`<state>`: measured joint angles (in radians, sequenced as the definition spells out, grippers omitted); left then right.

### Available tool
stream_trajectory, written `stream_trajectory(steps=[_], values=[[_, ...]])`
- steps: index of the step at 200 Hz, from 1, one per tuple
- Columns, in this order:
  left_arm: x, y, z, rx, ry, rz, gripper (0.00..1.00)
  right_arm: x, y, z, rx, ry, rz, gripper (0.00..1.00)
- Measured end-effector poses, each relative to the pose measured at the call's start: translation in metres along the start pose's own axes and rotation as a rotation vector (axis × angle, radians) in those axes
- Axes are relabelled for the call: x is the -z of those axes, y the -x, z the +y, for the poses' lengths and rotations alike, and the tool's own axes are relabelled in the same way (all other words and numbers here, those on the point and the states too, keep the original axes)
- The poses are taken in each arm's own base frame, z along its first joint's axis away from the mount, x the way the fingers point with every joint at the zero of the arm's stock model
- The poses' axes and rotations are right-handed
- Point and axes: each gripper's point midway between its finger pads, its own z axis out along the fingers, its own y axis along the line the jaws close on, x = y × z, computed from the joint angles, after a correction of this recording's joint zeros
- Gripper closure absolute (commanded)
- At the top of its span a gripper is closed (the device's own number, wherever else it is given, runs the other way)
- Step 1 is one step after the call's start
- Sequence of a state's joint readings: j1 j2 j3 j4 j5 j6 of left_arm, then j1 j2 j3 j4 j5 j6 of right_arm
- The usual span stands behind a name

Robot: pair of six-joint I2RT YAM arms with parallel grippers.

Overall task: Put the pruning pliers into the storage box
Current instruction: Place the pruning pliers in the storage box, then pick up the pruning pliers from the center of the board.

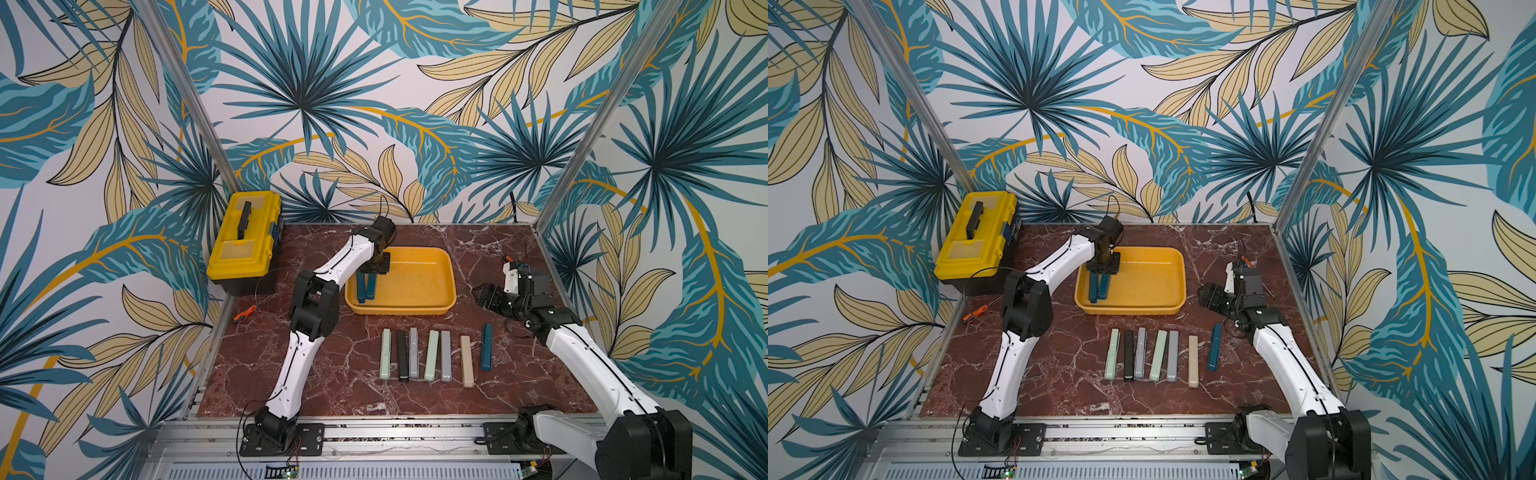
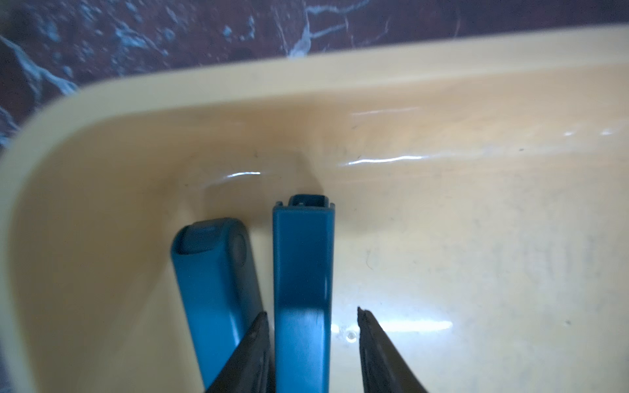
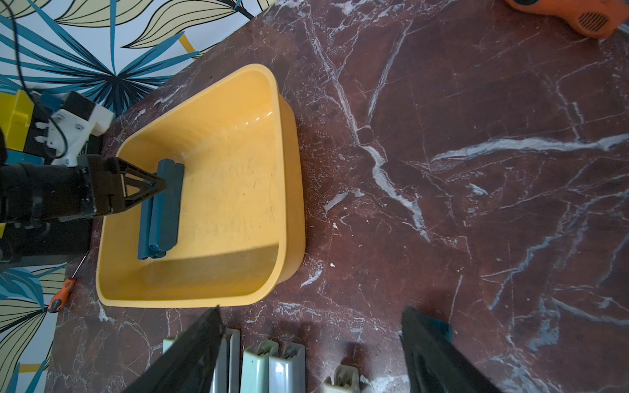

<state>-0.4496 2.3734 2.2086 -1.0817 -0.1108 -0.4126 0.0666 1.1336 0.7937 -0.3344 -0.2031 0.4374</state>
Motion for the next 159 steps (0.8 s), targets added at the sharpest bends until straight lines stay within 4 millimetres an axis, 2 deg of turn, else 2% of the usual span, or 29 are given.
stream_trajectory(steps=[27, 60, 104, 121, 159], values=[[0.023, 0.007, -0.002, 0.008, -0.026, -0.032, 0.55, -0.001, -0.002, -0.001, -0.001, -0.002, 0.004, 0.16], [0.039, 0.009, -0.004, 0.013, -0.048, -0.046, 0.55, -0.001, -0.003, -0.001, -0.001, -0.002, 0.006, 0.16], [0.06, -0.002, -0.007, -0.007, -0.044, -0.032, 0.55, 0.001, -0.001, 0.0, 0.0, 0.001, -0.002, 0.16], [0.071, -0.015, -0.011, -0.03, -0.045, -0.022, 0.55, 0.003, 0.0, 0.001, 0.002, 0.004, -0.009, 0.16], [0.101, -0.066, -0.024, -0.078, -0.059, 0.017, 0.55, 0.006, 0.001, 0.002, 0.004, 0.008, -0.018, 0.16]])
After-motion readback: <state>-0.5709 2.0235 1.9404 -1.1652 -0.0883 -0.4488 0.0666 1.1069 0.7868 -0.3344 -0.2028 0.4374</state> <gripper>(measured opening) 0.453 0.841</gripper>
